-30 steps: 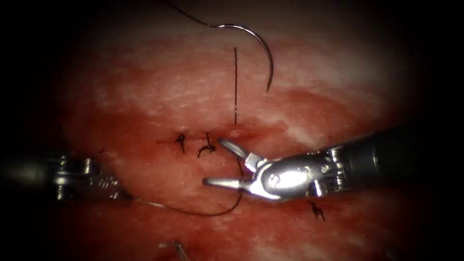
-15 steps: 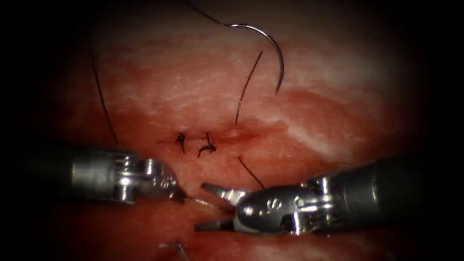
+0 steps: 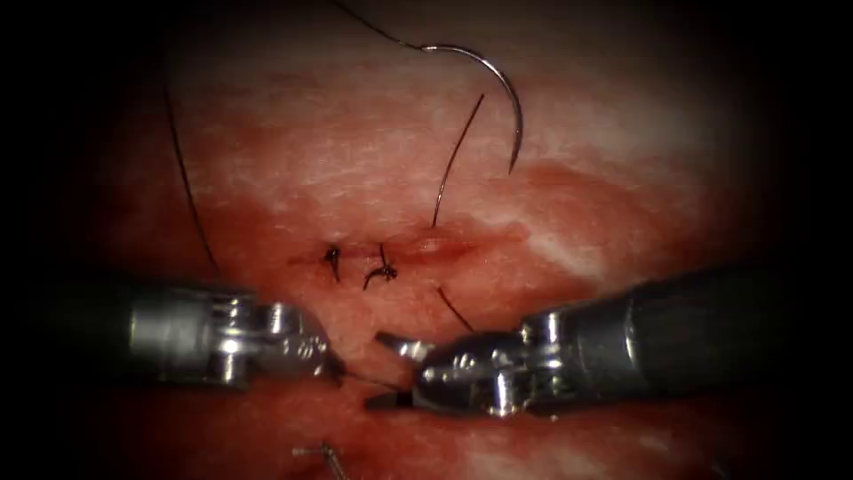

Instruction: Wound Closure

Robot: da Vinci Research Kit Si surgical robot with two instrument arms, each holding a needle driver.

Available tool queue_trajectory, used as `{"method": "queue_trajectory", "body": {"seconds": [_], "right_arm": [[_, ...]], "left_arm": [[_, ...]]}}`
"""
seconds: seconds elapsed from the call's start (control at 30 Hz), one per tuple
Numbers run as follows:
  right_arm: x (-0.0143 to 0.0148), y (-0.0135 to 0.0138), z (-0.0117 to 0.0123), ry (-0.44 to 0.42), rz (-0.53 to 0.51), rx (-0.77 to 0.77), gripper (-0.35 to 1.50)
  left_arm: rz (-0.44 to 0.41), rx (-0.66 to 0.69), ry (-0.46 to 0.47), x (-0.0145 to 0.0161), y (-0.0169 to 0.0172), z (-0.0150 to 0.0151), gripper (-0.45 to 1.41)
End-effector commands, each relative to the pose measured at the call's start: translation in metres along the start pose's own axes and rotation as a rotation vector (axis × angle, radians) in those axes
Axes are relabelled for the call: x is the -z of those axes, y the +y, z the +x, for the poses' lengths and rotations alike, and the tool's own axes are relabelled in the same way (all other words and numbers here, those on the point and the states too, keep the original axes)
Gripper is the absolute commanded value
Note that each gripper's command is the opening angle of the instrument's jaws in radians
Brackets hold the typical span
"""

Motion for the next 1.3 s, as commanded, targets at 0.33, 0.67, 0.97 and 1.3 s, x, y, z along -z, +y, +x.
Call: {"method": "queue_trajectory", "body": {"seconds": [0.33, 0.67, 0.97, 1.3], "right_arm": [[0.0005, -0.0008, -0.0001, -0.067, 0.037, -0.012, -0.35], [0.0013, -0.0006, -0.0014, -0.051, 0.024, -0.008, -0.35], [0.0027, -0.0012, -0.0034, -0.032, 0.028, 0.007, -0.35], [0.0022, -0.0019, -0.0046, -0.023, 0.044, 0.056, -0.35]], "left_arm": [[-0.001, 0.002, -0.001, -0.001, -0.0005, 0.0002, -0.45], [0.045, 0.102, 0.019, 0.0005, -0.0017, -0.0006, 1.09], [0.059, 0.017, -0.002, 0.0044, -0.0025, -0.0042, 0.83], [0.029, -0.146, -0.05, 0.0064, -0.0048, -0.0071, 0.69]]}}
